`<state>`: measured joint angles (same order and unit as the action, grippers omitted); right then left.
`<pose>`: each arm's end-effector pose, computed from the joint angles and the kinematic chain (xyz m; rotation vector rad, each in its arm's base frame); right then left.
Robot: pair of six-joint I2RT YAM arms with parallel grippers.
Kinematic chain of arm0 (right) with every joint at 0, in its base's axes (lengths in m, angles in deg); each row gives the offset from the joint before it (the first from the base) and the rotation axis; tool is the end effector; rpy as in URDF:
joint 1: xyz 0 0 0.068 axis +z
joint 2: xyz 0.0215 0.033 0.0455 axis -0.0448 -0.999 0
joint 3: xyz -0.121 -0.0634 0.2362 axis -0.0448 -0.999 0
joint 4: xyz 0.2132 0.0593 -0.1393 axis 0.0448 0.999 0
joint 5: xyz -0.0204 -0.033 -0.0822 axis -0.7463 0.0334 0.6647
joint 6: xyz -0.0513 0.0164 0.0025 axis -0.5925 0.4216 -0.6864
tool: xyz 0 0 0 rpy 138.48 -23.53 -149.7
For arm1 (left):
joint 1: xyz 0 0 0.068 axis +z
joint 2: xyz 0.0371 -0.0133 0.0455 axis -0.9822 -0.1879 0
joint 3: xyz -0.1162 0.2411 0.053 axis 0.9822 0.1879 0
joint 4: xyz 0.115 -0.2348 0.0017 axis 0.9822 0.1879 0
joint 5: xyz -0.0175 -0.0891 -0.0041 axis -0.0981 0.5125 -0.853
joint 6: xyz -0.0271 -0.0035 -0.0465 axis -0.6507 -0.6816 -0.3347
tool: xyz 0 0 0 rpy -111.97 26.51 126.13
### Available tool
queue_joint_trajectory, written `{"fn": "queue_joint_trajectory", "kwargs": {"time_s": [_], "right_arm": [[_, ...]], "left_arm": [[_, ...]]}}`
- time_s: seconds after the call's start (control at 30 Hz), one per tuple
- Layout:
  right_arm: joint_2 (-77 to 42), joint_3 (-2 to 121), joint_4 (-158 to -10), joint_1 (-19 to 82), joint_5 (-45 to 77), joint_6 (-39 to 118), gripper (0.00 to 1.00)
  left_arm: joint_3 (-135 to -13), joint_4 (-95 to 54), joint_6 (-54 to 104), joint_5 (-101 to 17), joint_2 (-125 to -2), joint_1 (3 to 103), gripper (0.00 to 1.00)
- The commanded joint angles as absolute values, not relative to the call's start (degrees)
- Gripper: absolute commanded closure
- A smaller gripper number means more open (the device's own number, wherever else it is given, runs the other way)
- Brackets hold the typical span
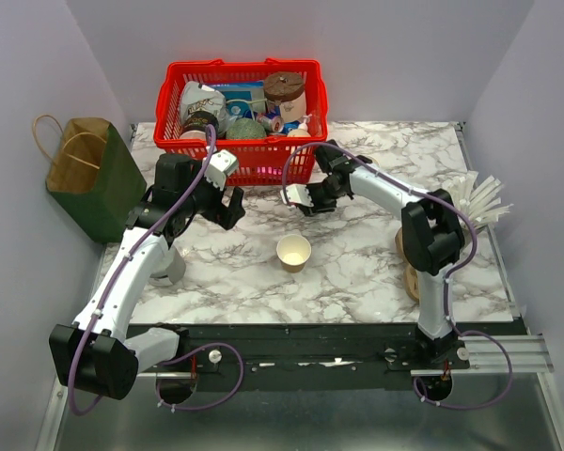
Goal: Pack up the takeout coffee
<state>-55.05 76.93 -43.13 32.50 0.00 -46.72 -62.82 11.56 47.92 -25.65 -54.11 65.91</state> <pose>0.3702 0.2295 0.1968 -2.1818 1.4087 0.2596 0.2383 -0.0712 0.3340 0.6928 2.0325 -0.4810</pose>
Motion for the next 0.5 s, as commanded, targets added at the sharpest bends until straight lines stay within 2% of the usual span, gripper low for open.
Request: {"fn": "queue_joint_trajectory", "kwargs": {"time_s": [0.0,0.47], "right_arm": [[-56.96,79.01,-41.32,32.8,1.71,-45.97,0.58],[-56.35,81.56,-39.82,32.89,0.65,-43.33,0.73]], "left_arm": [[-62.6,10.3,48.01,-25.93,-53.72,65.63,0.01],[-62.86,9.86,47.66,-25.49,-54.16,65.63,0.01]]}}
